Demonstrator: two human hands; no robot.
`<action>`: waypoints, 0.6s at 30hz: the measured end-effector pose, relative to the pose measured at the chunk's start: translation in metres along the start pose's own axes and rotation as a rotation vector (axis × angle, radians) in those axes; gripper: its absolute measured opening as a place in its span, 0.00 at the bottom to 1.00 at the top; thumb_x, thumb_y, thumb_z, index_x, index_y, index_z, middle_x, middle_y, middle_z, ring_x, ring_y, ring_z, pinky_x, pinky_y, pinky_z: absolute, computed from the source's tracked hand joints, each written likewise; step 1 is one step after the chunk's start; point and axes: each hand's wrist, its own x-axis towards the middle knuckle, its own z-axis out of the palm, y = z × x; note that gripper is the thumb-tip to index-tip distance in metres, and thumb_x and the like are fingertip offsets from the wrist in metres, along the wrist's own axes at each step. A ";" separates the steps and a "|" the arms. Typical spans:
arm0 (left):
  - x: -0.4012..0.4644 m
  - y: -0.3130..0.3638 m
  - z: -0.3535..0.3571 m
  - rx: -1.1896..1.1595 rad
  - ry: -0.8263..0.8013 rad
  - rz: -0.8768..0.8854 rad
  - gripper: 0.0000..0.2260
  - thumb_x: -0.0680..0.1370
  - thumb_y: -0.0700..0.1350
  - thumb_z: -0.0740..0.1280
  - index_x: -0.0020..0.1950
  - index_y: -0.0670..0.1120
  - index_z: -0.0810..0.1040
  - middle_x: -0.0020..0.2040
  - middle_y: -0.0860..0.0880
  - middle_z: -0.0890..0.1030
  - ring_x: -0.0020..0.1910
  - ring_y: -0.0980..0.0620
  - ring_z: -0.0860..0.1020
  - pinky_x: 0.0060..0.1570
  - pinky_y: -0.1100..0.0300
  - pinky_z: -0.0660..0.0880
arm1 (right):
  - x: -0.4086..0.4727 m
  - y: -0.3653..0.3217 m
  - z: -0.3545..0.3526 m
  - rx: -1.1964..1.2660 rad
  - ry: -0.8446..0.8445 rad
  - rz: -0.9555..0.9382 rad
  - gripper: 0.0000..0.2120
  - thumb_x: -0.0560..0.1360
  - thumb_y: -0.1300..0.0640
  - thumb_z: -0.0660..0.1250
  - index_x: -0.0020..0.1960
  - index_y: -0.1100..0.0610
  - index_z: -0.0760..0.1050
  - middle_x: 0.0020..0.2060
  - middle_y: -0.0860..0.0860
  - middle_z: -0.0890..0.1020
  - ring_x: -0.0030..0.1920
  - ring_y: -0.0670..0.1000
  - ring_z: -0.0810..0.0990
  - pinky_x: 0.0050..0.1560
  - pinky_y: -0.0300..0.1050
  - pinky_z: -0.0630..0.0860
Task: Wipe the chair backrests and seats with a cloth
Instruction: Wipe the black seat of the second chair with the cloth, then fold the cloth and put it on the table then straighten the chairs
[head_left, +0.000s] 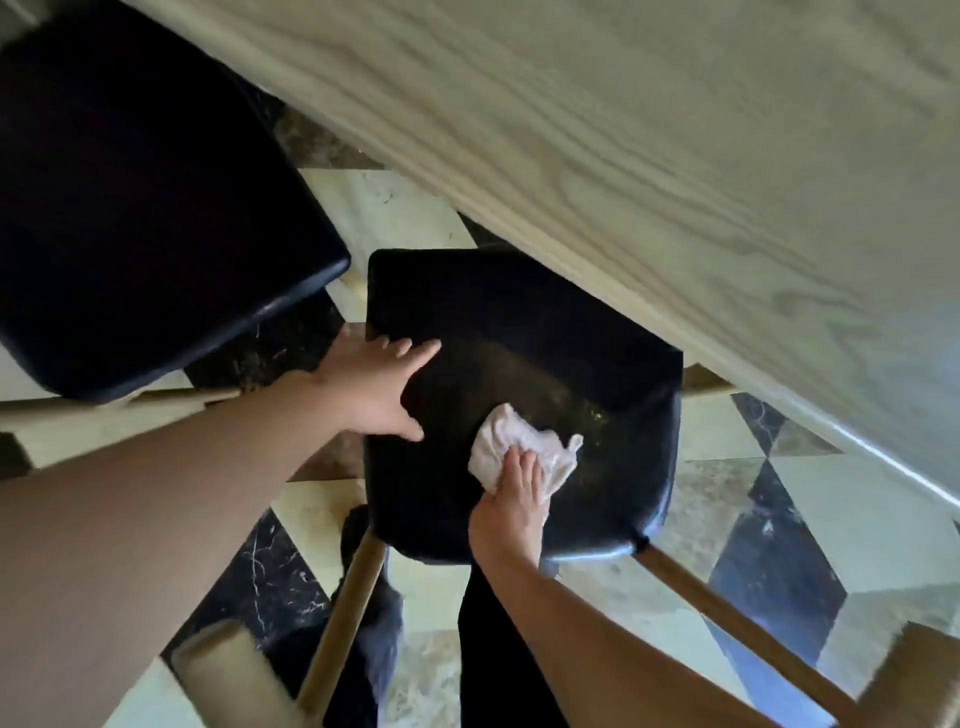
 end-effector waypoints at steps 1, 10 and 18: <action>-0.018 0.000 -0.011 -0.004 0.008 0.077 0.55 0.70 0.63 0.76 0.83 0.59 0.40 0.84 0.50 0.49 0.82 0.46 0.50 0.78 0.48 0.55 | -0.011 -0.018 -0.012 0.094 -0.105 -0.005 0.32 0.80 0.61 0.56 0.83 0.47 0.57 0.80 0.52 0.65 0.78 0.56 0.65 0.72 0.53 0.66; -0.147 -0.032 -0.130 -0.319 0.111 0.428 0.14 0.73 0.47 0.75 0.57 0.59 0.81 0.47 0.60 0.81 0.45 0.59 0.78 0.40 0.65 0.72 | -0.123 -0.184 -0.140 0.336 -0.282 -0.320 0.09 0.77 0.52 0.68 0.57 0.47 0.81 0.47 0.50 0.87 0.50 0.53 0.85 0.55 0.53 0.80; -0.253 -0.096 -0.245 -0.605 0.129 0.473 0.03 0.79 0.49 0.71 0.52 0.55 0.83 0.50 0.55 0.86 0.51 0.53 0.83 0.57 0.56 0.76 | -0.240 -0.267 -0.203 0.643 -0.158 -0.445 0.13 0.72 0.55 0.72 0.56 0.55 0.83 0.44 0.52 0.83 0.45 0.53 0.80 0.46 0.47 0.73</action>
